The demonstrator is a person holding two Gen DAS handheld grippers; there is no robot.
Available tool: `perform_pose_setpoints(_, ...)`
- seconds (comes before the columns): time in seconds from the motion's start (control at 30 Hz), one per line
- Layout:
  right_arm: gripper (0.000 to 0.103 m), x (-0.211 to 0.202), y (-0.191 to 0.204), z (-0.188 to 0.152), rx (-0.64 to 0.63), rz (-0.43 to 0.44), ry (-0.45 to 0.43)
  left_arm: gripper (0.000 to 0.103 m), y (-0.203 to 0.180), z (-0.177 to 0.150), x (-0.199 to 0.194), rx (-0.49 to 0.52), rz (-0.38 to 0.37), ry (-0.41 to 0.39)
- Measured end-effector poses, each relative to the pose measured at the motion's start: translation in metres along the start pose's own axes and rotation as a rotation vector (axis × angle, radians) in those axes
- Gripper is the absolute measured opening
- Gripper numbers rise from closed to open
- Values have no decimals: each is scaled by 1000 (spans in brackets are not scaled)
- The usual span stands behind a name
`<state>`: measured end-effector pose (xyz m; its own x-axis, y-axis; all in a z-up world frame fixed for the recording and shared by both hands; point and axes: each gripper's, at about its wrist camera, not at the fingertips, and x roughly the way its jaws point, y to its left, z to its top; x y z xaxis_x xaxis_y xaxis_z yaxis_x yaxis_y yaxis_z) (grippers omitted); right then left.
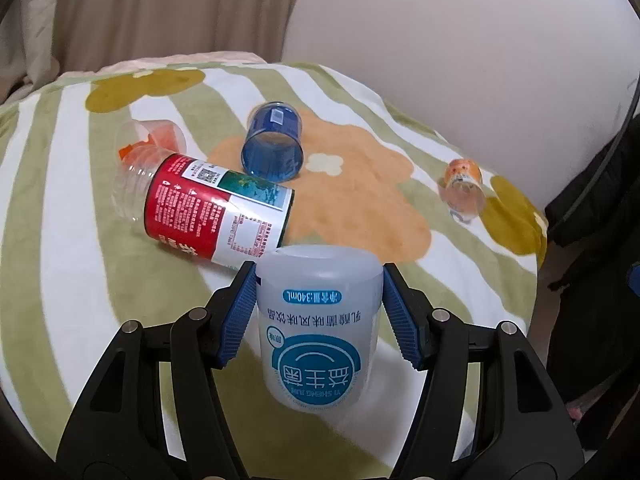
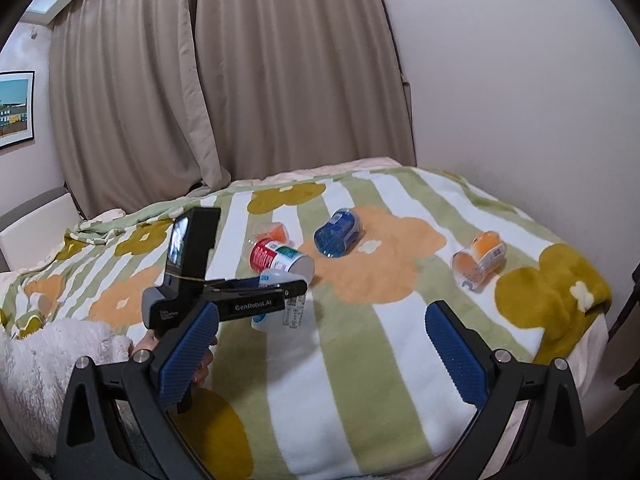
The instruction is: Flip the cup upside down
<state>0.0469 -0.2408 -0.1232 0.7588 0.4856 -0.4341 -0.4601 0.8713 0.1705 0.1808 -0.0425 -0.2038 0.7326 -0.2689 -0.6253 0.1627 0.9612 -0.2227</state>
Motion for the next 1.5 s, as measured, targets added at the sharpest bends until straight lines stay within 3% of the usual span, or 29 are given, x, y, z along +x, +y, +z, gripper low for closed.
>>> perform_pose_setpoints(0.47,103,4,3,-7,13,14,30,59,-8,-19,-25,36,13,45)
perform_pose_setpoints(0.7,103,2,3,-6,17,19,28,59,-20,-27,-31,102,49,49)
perform_pose_setpoints(1.03,103,2,7,-5,-5,27,29,61,-23,-28,-30,106,62,73)
perform_pose_setpoints(1.07,103,3,7,-5,0,29,29,67,-24,-28,-30,110,64,78)
perform_pose_setpoints(1.17,103,2,8,-6,7,32,29,103,-24,-29,-28,109,67,85)
perform_pose_setpoints(1.5,103,1,4,-6,16,33,28,103,-26,-24,-43,107,75,56)
